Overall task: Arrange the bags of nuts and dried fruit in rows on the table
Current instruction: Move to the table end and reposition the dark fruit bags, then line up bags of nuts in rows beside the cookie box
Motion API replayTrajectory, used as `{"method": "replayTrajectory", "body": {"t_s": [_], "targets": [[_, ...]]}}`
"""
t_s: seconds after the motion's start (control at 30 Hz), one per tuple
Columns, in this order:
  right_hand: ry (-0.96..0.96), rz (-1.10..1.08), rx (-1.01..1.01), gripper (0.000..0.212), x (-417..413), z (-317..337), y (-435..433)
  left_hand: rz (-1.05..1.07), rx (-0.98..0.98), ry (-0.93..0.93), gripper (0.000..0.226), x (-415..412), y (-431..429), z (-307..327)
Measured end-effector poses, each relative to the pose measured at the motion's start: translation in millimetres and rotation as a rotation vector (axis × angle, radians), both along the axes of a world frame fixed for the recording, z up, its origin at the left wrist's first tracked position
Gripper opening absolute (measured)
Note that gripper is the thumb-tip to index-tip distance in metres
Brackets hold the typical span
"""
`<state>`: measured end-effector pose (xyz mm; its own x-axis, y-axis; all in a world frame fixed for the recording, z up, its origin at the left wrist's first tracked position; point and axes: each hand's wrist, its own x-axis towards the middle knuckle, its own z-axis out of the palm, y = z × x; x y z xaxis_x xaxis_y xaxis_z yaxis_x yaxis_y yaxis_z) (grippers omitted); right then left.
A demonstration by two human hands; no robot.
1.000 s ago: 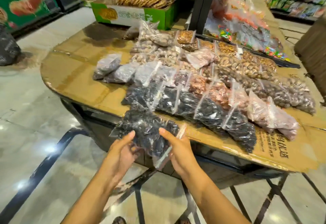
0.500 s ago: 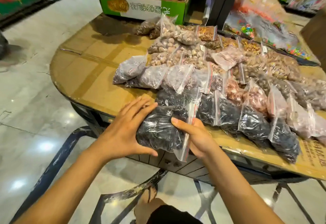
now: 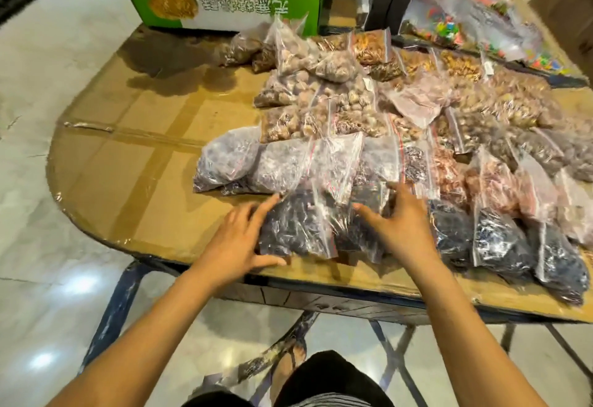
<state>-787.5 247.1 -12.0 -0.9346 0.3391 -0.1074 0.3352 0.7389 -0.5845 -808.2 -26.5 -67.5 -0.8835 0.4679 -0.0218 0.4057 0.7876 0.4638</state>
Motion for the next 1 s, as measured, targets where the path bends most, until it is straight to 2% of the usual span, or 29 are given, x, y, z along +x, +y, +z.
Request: {"method": "replayTrajectory", "body": {"t_s": [0.07, 0.13, 0.27, 0.37, 0.53, 0.67, 0.8, 0.93, 1.0], "targets": [[-0.068, 0.059, 0.25, 0.087, 3, -11, -8, -0.069, -0.121, -0.026, 0.107, -8, -2, -10], [-0.039, 0.006, 0.321, 0.086, 6, -17, -19, -0.093, -0.144, 0.01, 0.104, -14, -6, -14], [-0.029, -0.17, 0.326, 0.084, 8, -23, -41, -0.15, -0.178, 0.14, 0.101, -23, -11, -15], [-0.045, -0.28, 0.291, 0.085, 8, -22, -57, -0.206, -0.192, 0.052, 0.103, -35, -14, -13], [-0.008, -0.522, 0.089, 0.086, 14, -14, -92, -0.406, -0.193, -0.023, 0.108, -45, -33, 7], [0.069, -0.65, 0.069, 0.074, 24, -12, -139, -0.555, -0.102, 0.024, 0.091, -49, -73, 33], [0.071, -0.616, 0.128, 0.067, 21, -8, -179, -0.522, 0.052, 0.103, 0.078, -71, -105, 61], [0.094, -0.597, 0.177, 0.064, 2, 10, -198, -0.406, 0.037, 0.263, 0.075, -113, -121, 81], [0.105, -0.569, 0.188, 0.065, -18, 22, -200, -0.308, -0.046, 0.247, 0.082, -140, -125, 85]]}}
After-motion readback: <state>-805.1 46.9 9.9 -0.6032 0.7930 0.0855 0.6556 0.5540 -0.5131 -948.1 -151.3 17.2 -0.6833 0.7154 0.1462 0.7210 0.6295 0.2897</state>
